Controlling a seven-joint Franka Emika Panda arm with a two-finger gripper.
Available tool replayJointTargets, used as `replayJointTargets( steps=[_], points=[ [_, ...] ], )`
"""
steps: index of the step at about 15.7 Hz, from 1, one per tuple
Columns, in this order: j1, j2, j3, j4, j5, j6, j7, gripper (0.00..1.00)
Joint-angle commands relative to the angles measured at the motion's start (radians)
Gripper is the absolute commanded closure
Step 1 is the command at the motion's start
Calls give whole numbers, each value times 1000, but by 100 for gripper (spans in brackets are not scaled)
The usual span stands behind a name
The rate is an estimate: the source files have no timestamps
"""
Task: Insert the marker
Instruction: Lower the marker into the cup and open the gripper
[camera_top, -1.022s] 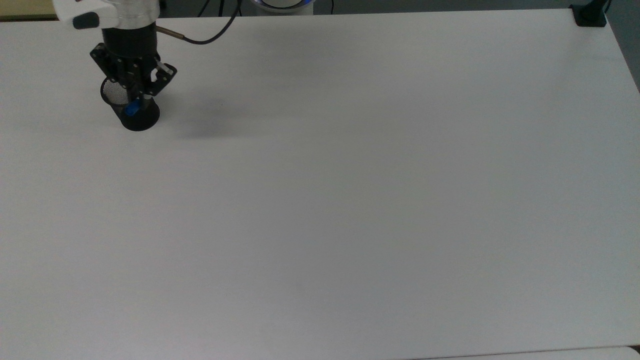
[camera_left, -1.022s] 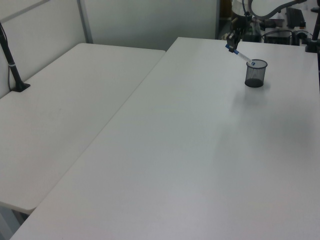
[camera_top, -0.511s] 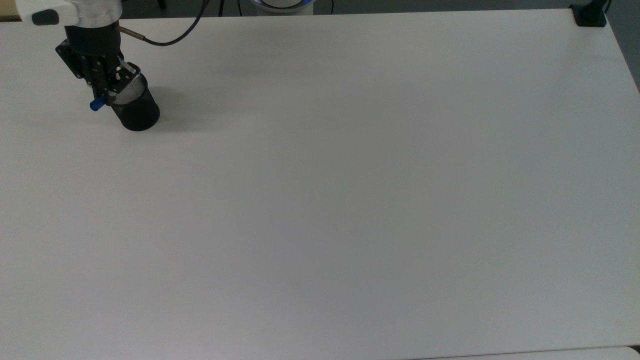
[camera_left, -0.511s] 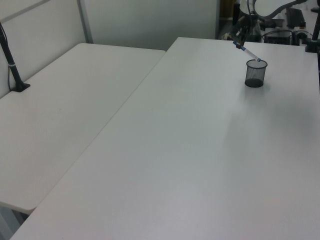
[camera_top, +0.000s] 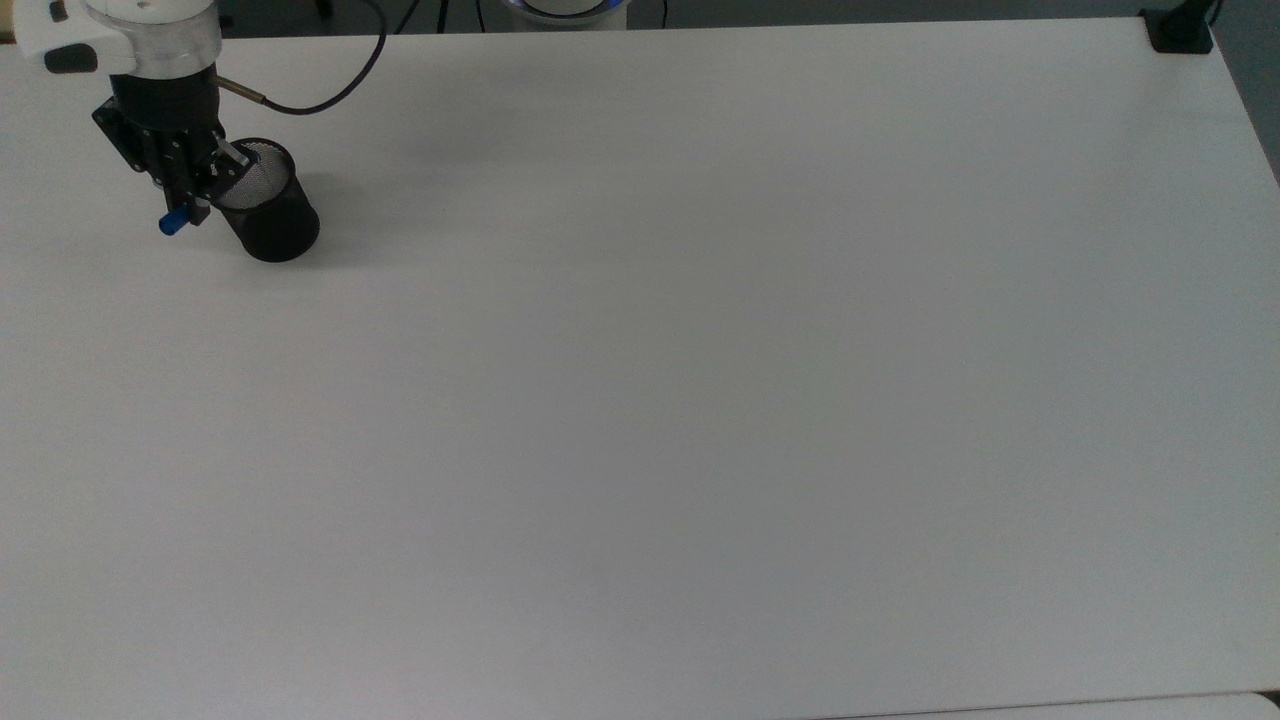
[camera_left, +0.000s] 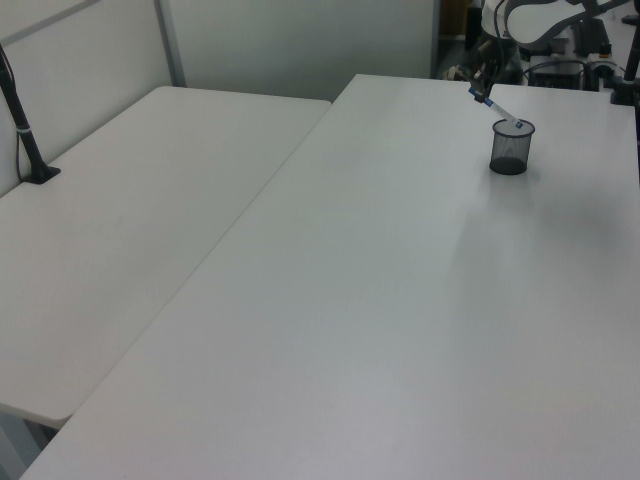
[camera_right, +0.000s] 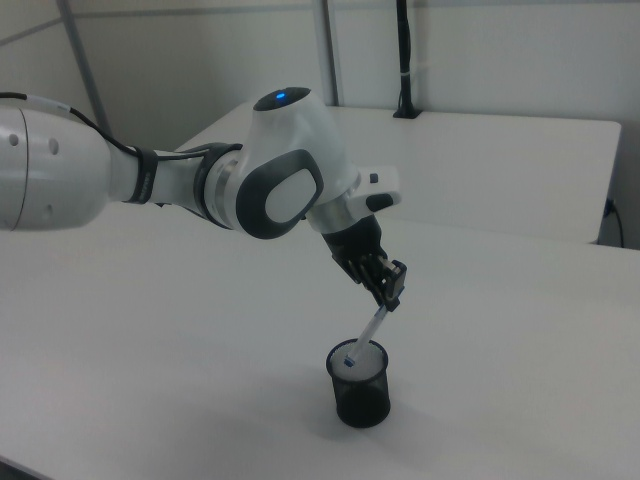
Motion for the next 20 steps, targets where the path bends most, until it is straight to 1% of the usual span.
replayJointTargets(
  steps=[1, 3, 9, 11, 12, 14, 16, 18, 19, 20],
  points=[
    [5, -15, -22, -42, -1, 33, -34, 92],
    [4, -20, -28, -59, -2, 33, -68, 92],
    [4, -28, -29, -87, -4, 29, -73, 91],
    [4, -31, -29, -95, -4, 25, -73, 89],
    [2, -31, -31, -95, -4, 22, -73, 86],
    [2, -32, -32, -95, -4, 17, -73, 73],
    [-1, -32, -34, -93, -2, -1, -71, 53],
    [-1, -34, -34, -89, 1, -27, -62, 28],
    [-1, -35, -34, -88, 5, -33, -59, 19],
    [-3, -37, -34, -87, 10, -40, -57, 13]
  ],
)
